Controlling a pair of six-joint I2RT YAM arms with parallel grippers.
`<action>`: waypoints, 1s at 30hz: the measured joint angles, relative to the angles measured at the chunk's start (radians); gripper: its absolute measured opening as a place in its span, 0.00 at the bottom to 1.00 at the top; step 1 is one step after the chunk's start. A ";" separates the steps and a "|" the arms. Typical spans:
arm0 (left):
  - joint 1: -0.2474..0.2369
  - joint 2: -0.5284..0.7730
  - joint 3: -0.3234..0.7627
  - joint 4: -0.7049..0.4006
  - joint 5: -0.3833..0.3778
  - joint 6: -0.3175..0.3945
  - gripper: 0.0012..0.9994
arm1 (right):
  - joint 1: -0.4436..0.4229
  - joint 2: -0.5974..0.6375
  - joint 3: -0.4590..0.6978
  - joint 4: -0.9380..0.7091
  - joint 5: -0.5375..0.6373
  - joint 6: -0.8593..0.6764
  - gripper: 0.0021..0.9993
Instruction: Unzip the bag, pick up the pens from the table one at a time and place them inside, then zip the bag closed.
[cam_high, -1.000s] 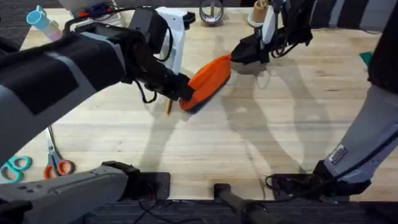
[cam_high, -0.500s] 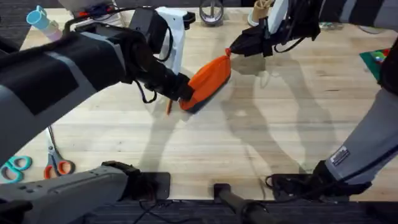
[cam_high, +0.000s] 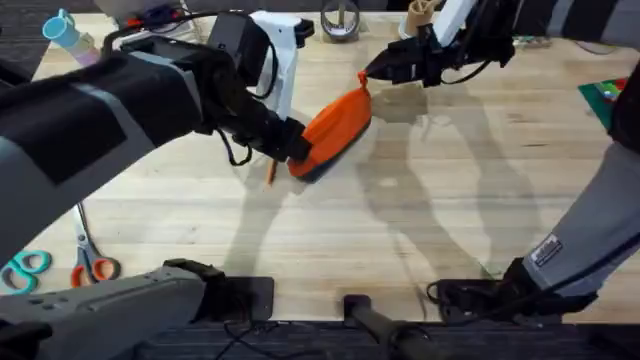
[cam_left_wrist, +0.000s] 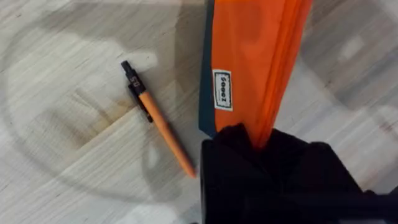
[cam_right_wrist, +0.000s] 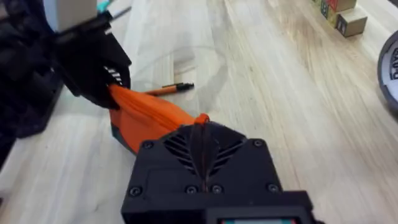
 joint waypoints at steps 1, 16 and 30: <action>0.000 0.000 0.000 0.000 0.000 0.000 0.04 | 0.000 0.000 0.000 0.000 -0.003 0.012 0.03; 0.000 0.000 0.000 0.000 0.000 0.000 0.04 | 0.064 0.000 0.000 -0.049 -0.036 0.106 0.03; 0.000 0.000 0.000 0.001 0.000 0.000 0.04 | 0.179 0.000 0.000 -0.107 -0.070 0.113 0.03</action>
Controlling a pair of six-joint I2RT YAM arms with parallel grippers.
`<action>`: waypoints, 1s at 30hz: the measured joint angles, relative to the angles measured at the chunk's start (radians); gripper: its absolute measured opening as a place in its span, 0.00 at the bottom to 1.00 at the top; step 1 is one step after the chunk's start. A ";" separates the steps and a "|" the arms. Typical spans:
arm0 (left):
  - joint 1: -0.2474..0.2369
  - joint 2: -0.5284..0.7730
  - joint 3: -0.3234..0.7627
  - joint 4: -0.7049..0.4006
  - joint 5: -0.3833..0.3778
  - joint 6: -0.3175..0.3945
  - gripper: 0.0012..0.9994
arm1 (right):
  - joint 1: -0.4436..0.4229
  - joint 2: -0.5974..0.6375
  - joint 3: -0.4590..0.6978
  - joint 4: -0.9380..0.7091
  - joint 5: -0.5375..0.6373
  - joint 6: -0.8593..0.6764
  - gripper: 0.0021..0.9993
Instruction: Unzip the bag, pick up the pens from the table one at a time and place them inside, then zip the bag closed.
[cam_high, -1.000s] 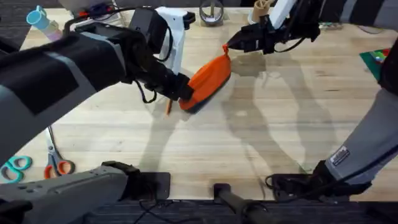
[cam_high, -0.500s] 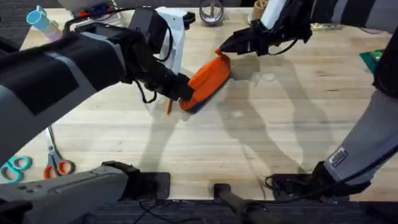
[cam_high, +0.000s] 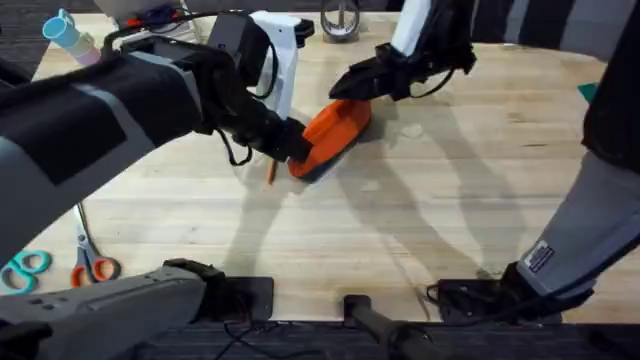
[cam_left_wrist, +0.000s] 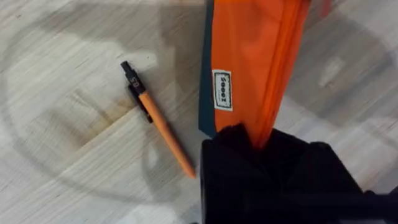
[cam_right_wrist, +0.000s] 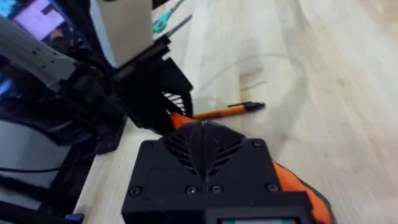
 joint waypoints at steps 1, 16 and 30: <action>0.000 0.000 0.000 0.000 0.000 0.000 0.04 | 0.010 0.000 0.000 0.000 -0.001 0.000 0.03; 0.000 0.000 0.000 0.001 0.000 0.000 0.04 | 0.067 0.000 0.000 0.000 -0.008 0.000 0.03; 0.000 0.000 0.000 0.001 0.000 0.000 0.04 | 0.067 0.000 0.000 -0.003 -0.011 0.008 0.37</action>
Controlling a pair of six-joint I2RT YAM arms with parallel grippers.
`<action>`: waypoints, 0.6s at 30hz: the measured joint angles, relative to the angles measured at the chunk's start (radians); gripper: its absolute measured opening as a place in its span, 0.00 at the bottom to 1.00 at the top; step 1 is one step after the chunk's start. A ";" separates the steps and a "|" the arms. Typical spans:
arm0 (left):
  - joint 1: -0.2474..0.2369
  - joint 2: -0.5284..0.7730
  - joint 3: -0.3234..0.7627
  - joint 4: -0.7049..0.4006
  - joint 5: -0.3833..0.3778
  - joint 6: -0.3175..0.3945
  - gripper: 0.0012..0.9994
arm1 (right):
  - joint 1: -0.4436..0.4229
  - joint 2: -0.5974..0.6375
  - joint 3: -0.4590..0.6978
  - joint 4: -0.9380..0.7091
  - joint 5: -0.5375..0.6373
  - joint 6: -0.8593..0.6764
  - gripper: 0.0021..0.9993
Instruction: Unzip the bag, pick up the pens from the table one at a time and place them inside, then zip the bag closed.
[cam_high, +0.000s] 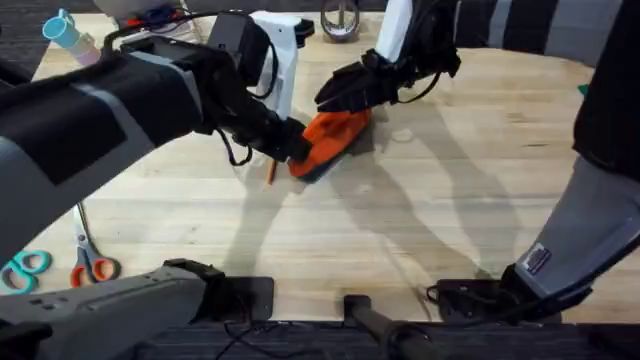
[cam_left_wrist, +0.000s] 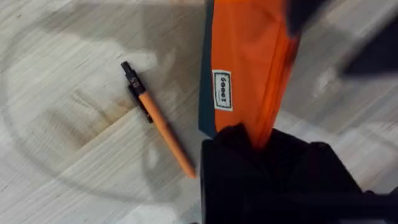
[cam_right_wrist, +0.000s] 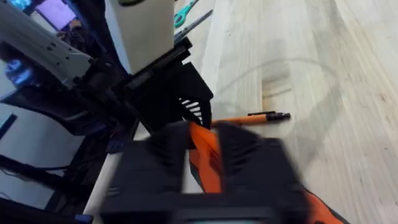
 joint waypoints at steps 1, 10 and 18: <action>0.000 0.000 0.000 0.000 0.000 0.000 0.04 | 0.000 0.000 0.000 0.001 0.000 0.000 0.51; 0.000 0.000 0.000 0.000 0.000 0.000 0.04 | 0.000 0.000 0.000 0.002 -0.003 0.000 1.00; 0.000 0.000 0.000 0.000 0.000 0.000 0.04 | 0.000 0.000 0.000 0.002 -0.003 0.000 1.00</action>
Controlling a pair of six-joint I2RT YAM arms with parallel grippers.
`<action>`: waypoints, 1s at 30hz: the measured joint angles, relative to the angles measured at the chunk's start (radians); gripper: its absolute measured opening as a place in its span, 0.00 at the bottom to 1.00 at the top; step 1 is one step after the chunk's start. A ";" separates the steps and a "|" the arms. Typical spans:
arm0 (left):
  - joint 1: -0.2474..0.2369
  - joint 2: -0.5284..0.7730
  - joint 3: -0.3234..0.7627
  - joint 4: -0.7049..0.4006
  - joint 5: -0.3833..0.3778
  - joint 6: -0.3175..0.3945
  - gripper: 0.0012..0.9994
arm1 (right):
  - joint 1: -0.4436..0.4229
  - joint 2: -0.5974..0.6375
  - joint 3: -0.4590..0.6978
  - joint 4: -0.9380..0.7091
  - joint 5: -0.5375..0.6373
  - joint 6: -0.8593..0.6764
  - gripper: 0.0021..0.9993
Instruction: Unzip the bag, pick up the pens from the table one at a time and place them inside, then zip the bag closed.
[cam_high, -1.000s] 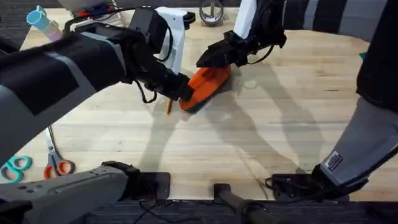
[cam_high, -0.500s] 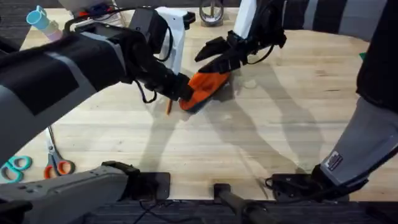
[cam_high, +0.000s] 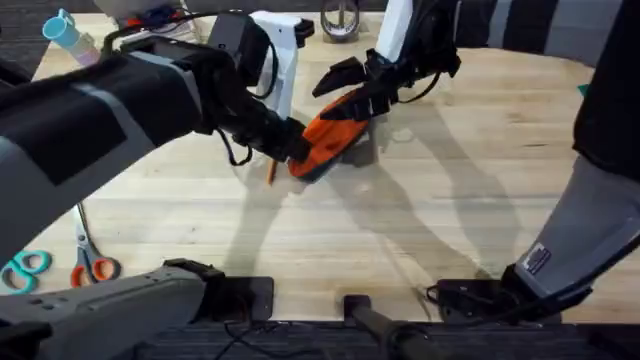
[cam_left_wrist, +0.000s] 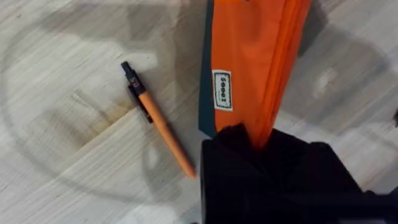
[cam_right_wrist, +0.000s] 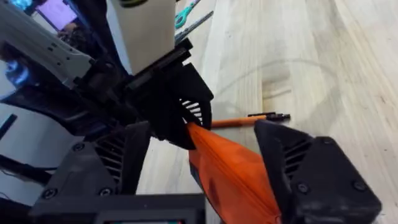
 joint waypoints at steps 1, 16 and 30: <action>0.000 0.000 0.000 0.000 0.000 0.000 0.04 | 0.000 0.000 0.000 0.000 0.000 0.001 1.00; 0.000 0.000 0.000 0.000 0.000 0.000 0.04 | -0.135 -0.074 0.000 -0.005 0.174 0.269 1.00; 0.000 0.000 0.000 0.000 0.000 0.000 0.04 | -0.160 -0.374 0.000 -0.067 0.499 0.351 1.00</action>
